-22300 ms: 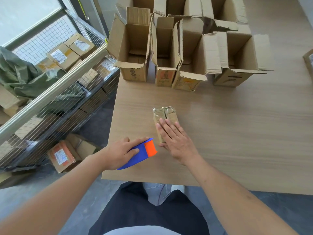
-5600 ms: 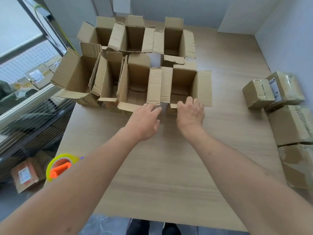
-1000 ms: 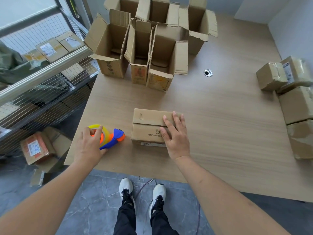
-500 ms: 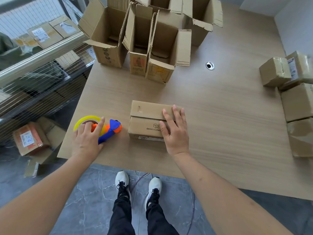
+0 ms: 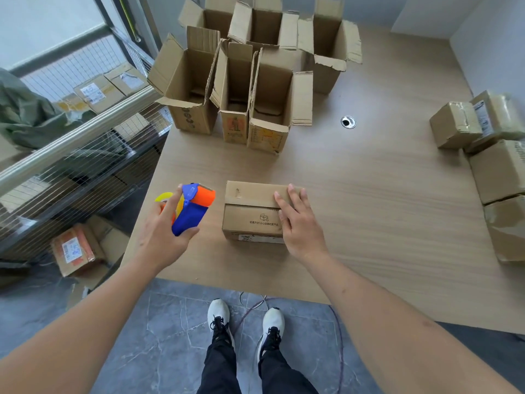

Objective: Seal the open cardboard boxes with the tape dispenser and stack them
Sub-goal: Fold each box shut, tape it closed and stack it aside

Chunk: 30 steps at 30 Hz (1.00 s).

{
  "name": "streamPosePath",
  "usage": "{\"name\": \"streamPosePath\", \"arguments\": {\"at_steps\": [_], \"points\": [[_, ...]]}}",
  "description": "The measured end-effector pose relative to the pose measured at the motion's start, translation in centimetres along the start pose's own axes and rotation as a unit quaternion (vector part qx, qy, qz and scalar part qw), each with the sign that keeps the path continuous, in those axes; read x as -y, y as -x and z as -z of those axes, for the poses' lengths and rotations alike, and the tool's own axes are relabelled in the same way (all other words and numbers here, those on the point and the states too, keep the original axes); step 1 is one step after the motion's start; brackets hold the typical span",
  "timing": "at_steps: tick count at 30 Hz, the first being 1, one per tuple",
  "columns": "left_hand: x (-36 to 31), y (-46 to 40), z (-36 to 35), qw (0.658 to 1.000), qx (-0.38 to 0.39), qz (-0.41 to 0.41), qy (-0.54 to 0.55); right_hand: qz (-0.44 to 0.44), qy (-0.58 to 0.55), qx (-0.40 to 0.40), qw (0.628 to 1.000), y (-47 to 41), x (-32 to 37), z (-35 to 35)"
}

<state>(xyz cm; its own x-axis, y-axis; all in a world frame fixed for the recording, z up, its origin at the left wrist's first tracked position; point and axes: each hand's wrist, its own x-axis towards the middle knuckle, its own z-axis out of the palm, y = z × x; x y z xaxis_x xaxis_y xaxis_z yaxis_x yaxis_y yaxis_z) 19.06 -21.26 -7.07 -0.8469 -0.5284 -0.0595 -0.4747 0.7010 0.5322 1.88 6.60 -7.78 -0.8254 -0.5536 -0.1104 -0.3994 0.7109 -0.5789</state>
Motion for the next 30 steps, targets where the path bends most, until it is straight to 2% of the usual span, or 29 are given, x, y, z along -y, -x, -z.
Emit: {"name": "streamPosePath", "arguments": {"at_steps": [6,11,20,26,28,30], "points": [[-6.0,-2.1,2.8,0.985,0.019,-0.168,-0.026,0.02,-0.022,0.079,0.996,-0.5,-0.9,1.9],[-10.3,-3.1,1.6,0.968,0.079,-0.235,-0.031,0.04,-0.024,0.113,0.992,-0.5,-1.7,2.7],[-11.9,-3.1,-0.9,0.948,0.097,-0.22,-0.21,0.099,0.052,0.117,0.987,-1.4,-2.3,5.5],[-11.8,-2.6,-0.9,0.94,0.093,-0.223,-0.24,0.169,0.101,0.103,0.975,-3.6,-1.6,7.9],[-11.8,-2.6,-0.8,0.941,0.098,-0.223,-0.234,0.186,0.058,0.098,0.976,-4.3,-1.2,8.6],[-11.8,-2.7,-0.7,0.941,0.104,-0.225,-0.232,0.163,-0.036,0.123,0.978,-4.6,-0.5,8.8]]}}
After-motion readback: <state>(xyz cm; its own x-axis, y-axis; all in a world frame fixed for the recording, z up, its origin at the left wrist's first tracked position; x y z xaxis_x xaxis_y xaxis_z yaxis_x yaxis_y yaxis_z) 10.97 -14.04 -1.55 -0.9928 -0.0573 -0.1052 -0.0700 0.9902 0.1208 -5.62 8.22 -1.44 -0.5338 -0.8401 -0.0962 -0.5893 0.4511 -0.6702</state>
